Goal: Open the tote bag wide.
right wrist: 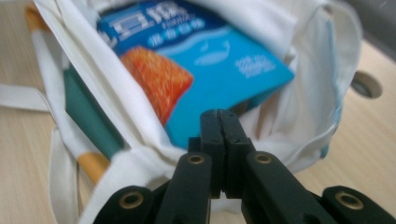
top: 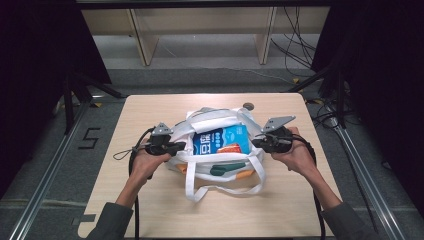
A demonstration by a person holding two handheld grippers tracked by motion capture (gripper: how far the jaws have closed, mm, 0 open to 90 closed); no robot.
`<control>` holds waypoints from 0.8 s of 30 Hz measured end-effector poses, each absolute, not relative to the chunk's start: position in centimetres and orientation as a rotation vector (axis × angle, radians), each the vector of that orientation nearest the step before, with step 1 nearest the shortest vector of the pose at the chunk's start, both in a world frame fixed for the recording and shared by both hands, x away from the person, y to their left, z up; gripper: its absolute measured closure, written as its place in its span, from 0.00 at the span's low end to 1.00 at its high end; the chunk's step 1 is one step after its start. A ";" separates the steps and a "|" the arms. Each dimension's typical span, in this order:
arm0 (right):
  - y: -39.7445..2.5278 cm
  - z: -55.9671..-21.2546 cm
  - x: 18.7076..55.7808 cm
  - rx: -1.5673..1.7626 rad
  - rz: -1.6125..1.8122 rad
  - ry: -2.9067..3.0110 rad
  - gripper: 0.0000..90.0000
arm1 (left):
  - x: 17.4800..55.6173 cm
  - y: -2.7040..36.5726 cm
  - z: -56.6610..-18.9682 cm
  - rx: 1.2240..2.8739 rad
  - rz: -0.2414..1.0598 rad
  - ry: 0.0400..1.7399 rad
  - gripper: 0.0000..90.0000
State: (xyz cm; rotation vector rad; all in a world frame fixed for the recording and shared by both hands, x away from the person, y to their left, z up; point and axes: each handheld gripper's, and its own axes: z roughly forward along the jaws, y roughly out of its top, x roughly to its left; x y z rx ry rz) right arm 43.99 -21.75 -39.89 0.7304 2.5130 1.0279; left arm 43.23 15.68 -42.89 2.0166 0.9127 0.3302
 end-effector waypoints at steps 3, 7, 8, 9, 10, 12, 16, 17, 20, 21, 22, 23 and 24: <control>-21.9 -39.4 43.7 0.734 1.044 2.492 1.00 | 42.7 15.6 -42.4 2.013 0.323 0.897 0.96; -22.7 -39.4 43.4 0.759 1.034 2.502 0.98 | 42.1 15.7 -42.2 1.989 0.306 0.894 0.89; -23.0 -39.5 43.4 0.759 1.039 2.493 0.97 | 41.7 15.8 -42.2 1.966 0.295 0.891 0.86; -23.2 -39.7 43.5 0.760 1.061 2.470 0.96 | 41.4 16.0 -42.1 1.975 0.303 0.893 0.85; -23.5 -39.7 43.4 0.787 1.058 2.477 0.95 | 41.2 16.2 -42.0 1.991 0.306 0.882 0.83; -24.0 -39.8 43.2 0.803 1.068 2.465 0.93 | 40.9 16.1 -42.1 1.960 0.309 0.900 0.76; -24.9 -39.9 42.9 0.835 1.107 2.443 0.90 | 39.6 16.7 -42.3 1.902 0.281 0.911 0.68; -25.1 -40.0 42.8 0.842 1.127 2.426 0.89 | 39.3 16.8 -42.4 1.903 0.287 0.920 0.67; -25.6 -40.3 42.3 0.845 1.158 2.403 0.87 | 38.8 16.7 -42.8 1.900 0.294 0.928 0.64; -25.7 -40.4 42.2 0.846 1.168 2.396 0.86 | 38.7 16.7 -43.0 1.899 0.281 0.926 0.63; -25.7 -40.5 41.9 0.867 1.169 2.408 0.85 | 38.6 16.7 -43.1 1.906 0.285 0.927 0.62; -25.9 -40.6 42.0 0.841 1.164 2.412 0.84 | 38.5 16.7 -43.2 1.909 0.289 0.928 0.61; -26.0 -40.6 41.8 0.849 1.175 2.407 0.84 | 38.3 16.7 -43.2 1.911 0.292 0.934 0.61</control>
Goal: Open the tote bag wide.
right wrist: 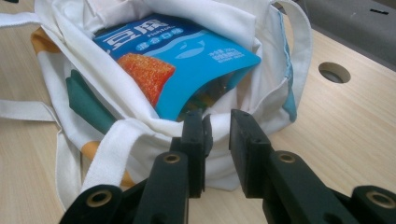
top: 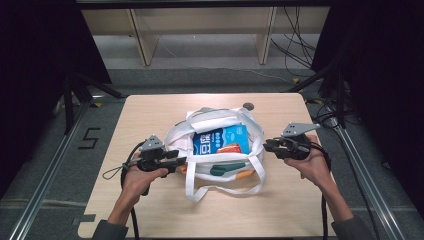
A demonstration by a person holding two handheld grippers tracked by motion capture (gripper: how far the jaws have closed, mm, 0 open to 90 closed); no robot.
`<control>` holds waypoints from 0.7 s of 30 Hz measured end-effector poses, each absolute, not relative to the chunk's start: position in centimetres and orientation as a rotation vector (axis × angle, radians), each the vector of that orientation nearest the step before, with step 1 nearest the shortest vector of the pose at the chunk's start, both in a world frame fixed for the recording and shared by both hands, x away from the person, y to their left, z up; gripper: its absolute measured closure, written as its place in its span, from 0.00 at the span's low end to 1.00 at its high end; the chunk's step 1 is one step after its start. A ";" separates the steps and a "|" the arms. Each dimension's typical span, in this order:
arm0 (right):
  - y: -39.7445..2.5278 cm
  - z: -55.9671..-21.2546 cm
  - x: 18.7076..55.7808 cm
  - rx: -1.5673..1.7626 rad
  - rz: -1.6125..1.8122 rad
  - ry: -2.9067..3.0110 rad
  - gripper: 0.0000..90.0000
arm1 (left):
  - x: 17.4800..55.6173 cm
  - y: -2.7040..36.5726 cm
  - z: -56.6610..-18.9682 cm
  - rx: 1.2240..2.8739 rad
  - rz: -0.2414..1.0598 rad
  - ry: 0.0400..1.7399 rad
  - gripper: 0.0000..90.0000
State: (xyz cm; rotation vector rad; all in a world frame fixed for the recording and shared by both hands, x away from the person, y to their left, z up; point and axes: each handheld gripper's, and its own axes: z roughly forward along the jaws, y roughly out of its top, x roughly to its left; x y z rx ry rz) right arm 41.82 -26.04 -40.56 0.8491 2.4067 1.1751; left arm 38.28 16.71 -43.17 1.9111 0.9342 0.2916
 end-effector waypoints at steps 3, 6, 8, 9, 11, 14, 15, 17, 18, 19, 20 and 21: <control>-26.4 -40.6 41.4 0.889 1.189 2.397 0.82 | 37.9 16.7 -43.2 1.897 0.290 0.932 0.58; -26.7 -40.7 41.4 0.870 1.198 2.407 0.81 | 37.7 16.7 -43.3 1.899 0.296 0.928 0.56; -26.8 -40.8 41.2 0.892 1.202 2.385 0.80 | 37.6 16.7 -43.3 1.905 0.295 0.927 0.55; -26.9 -40.9 41.2 0.896 1.199 2.393 0.79 | 37.5 16.7 -43.2 1.901 0.293 0.929 0.55; -26.8 -40.9 41.0 0.906 1.200 2.401 0.78 | 37.3 16.8 -43.1 1.898 0.294 0.927 0.54; -26.8 -40.9 40.9 0.891 1.205 2.379 0.76 | 37.1 16.9 -43.0 1.894 0.297 0.928 0.53; -26.8 -40.8 40.8 0.904 1.205 2.386 0.75 | 37.0 17.0 -42.9 1.898 0.297 0.927 0.52; -27.0 -40.8 40.7 0.882 1.203 2.373 0.73 | 36.8 17.0 -42.8 1.903 0.299 0.928 0.51; -27.0 -40.9 40.6 0.902 1.212 2.365 0.72 | 36.8 16.9 -42.9 1.892 0.302 0.926 0.50; -27.0 -40.9 40.4 0.930 1.212 2.373 0.71 | 36.7 16.9 -42.8 1.902 0.305 0.931 0.49; -27.2 -40.9 40.5 0.915 1.210 2.373 0.70 | 36.6 16.9 -42.8 1.898 0.301 0.924 0.47; -27.3 -40.9 40.4 0.917 1.209 2.372 0.69 | 36.5 16.8 -42.8 1.898 0.304 0.925 0.47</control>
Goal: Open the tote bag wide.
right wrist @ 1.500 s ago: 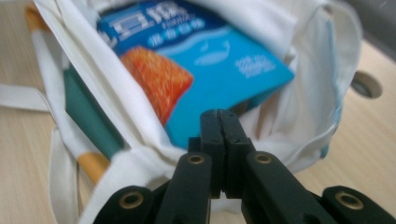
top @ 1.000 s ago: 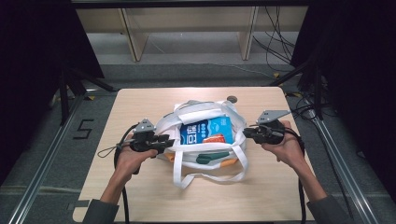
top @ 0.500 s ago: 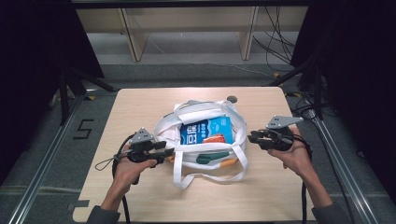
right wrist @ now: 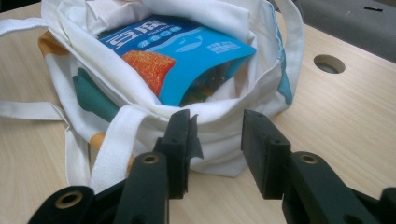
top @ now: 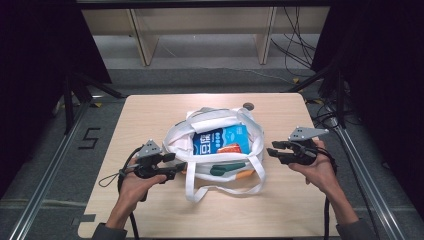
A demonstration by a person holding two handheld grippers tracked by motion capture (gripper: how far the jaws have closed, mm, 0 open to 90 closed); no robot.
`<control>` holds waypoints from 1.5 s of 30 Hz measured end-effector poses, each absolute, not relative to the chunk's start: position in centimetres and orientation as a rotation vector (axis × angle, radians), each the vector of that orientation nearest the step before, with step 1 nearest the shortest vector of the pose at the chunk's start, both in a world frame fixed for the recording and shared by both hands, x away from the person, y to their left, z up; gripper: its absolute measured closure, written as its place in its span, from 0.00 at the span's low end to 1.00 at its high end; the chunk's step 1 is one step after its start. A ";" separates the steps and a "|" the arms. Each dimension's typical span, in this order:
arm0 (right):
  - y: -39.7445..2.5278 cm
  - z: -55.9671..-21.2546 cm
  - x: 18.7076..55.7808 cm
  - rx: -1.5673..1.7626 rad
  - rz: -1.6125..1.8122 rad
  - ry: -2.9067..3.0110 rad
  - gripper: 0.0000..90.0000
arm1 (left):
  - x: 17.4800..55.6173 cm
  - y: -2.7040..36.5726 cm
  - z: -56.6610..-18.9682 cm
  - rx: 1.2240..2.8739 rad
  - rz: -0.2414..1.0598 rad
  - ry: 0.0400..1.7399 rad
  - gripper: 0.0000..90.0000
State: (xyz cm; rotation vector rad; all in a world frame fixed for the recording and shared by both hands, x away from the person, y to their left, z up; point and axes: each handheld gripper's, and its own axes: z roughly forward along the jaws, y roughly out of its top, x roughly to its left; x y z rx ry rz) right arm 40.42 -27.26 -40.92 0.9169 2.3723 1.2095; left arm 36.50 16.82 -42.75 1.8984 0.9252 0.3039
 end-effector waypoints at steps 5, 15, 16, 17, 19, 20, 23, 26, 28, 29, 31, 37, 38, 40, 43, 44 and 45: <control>-27.5 -41.1 40.1 0.918 1.206 2.352 0.63 | 36.0 16.8 -42.5 1.901 0.323 0.919 0.41; -27.9 -41.4 39.3 0.967 1.217 2.315 0.54 | 35.1 17.3 -42.6 1.881 0.343 0.940 0.35; -28.1 -41.3 39.3 0.964 1.217 2.310 0.53 | 35.0 17.4 -42.6 1.876 0.342 0.939 0.34; -28.1 -41.3 39.1 0.966 1.214 2.300 0.53 | 34.9 17.5 -42.6 1.872 0.345 0.944 0.34; -28.2 -41.3 38.8 0.970 1.220 2.294 0.51 | 34.8 17.7 -42.7 1.864 0.339 0.939 0.34; -28.2 -41.3 38.7 0.978 1.216 2.300 0.50 | 34.7 17.8 -42.7 1.862 0.331 0.941 0.33; -28.4 -41.5 38.4 0.989 1.193 2.314 0.47 | 34.4 17.8 -43.0 1.862 0.325 0.942 0.33; -28.4 -41.7 38.1 0.991 1.185 2.308 0.46 | 34.3 18.0 -43.3 1.883 0.320 0.918 0.32; -28.4 -41.7 37.9 0.976 1.193 2.302 0.45 | 34.2 18.0 -43.6 1.879 0.310 0.925 0.31; -28.5 -41.8 38.0 0.957 1.190 2.295 0.45 | 34.2 18.0 -43.7 1.872 0.310 0.931 0.31; -28.4 -41.8 37.8 0.965 1.189 2.294 0.43 | 34.0 18.1 -43.9 1.879 0.310 0.928 0.31; -28.4 -42.2 37.2 1.012 1.180 2.300 0.41 | 33.7 18.1 -44.6 1.885 0.301 0.920 0.30; -28.4 -42.3 37.1 1.002 1.176 2.305 0.40 | 33.6 18.0 -44.7 1.885 0.305 0.920 0.29; -28.4 -42.5 36.9 1.014 1.168 2.318 0.40 | 33.5 17.9 -44.9 1.889 0.307 0.909 0.29; -28.4 -42.8 36.6 1.015 1.171 2.315 0.39 | 33.3 17.8 -45.0 1.883 0.301 0.908 0.28; -28.4 -42.9 36.6 0.999 1.174 2.313 0.39 | 33.1 17.7 -45.2 1.884 0.300 0.900 0.28; -28.4 -42.9 36.6 0.985 1.172 2.313 0.39 | 33.1 17.7 -45.2 1.884 0.300 0.900 0.28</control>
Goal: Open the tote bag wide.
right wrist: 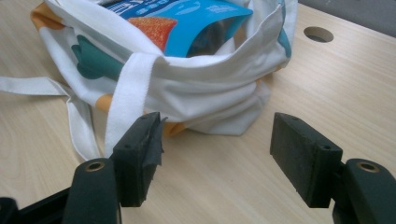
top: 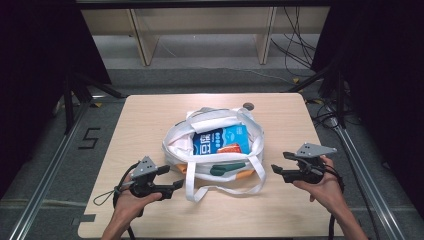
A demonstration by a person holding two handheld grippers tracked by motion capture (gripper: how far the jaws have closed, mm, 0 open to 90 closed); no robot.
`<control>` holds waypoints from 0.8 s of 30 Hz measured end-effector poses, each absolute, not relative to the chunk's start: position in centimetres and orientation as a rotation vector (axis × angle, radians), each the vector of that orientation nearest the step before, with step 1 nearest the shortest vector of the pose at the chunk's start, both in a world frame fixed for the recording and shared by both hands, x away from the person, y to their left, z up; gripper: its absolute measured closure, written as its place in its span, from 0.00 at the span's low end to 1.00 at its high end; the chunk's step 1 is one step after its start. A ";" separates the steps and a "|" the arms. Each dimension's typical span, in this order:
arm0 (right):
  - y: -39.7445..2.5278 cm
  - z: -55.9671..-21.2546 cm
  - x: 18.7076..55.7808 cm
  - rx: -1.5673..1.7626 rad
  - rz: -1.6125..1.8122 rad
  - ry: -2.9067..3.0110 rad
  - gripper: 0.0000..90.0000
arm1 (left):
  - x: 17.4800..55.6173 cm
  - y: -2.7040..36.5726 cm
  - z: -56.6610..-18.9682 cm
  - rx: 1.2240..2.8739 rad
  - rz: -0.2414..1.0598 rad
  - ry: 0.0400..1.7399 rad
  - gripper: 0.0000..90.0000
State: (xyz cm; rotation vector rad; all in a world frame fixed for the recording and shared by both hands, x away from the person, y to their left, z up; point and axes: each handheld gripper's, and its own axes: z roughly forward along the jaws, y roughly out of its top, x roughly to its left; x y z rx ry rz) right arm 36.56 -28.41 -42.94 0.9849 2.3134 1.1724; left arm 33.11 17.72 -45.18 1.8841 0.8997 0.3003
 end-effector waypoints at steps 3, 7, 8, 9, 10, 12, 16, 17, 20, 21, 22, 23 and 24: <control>-28.3 -43.1 36.1 0.995 1.170 2.325 0.38 | 32.7 17.6 -45.5 1.903 0.296 0.885 0.28; -28.3 -43.3 36.0 0.978 1.176 2.329 0.36 | 32.4 17.6 -45.8 1.910 0.295 0.888 0.27; -28.2 -43.3 35.7 1.007 1.178 2.325 0.35 | 32.3 17.6 -46.0 1.918 0.290 0.877 0.27; -28.3 -43.4 35.6 0.985 1.179 2.322 0.35 | 32.1 17.4 -46.2 1.919 0.285 0.881 0.27; -28.3 -43.4 35.6 0.985 1.179 2.322 0.35 | 32.1 17.4 -46.2 1.919 0.285 0.881 0.27; -28.3 -43.6 35.4 0.982 1.183 2.325 0.34 | 31.9 17.2 -46.4 1.933 0.283 0.874 0.26; -28.4 -43.8 35.0 1.023 1.175 2.319 0.32 | 31.6 17.0 -46.6 1.933 0.277 0.880 0.26; -28.4 -44.1 34.8 1.047 1.171 2.321 0.31 | 31.3 16.8 -46.7 1.939 0.279 0.878 0.25; -28.5 -44.6 34.6 1.049 1.169 2.319 0.31 | 31.0 16.5 -46.9 1.938 0.279 0.877 0.25; -28.5 -44.7 34.5 1.049 1.167 2.329 0.31 | 30.9 16.4 -47.0 1.956 0.275 0.860 0.25; -28.4 -44.9 34.4 1.046 1.171 2.329 0.31 | 30.8 16.3 -47.2 1.949 0.276 0.855 0.24; -28.4 -45.0 34.2 1.053 1.164 2.335 0.30 | 30.7 16.2 -47.4 1.953 0.279 0.846 0.24; -28.4 -45.0 34.2 1.053 1.164 2.335 0.30 | 30.7 16.2 -47.4 1.953 0.279 0.846 0.24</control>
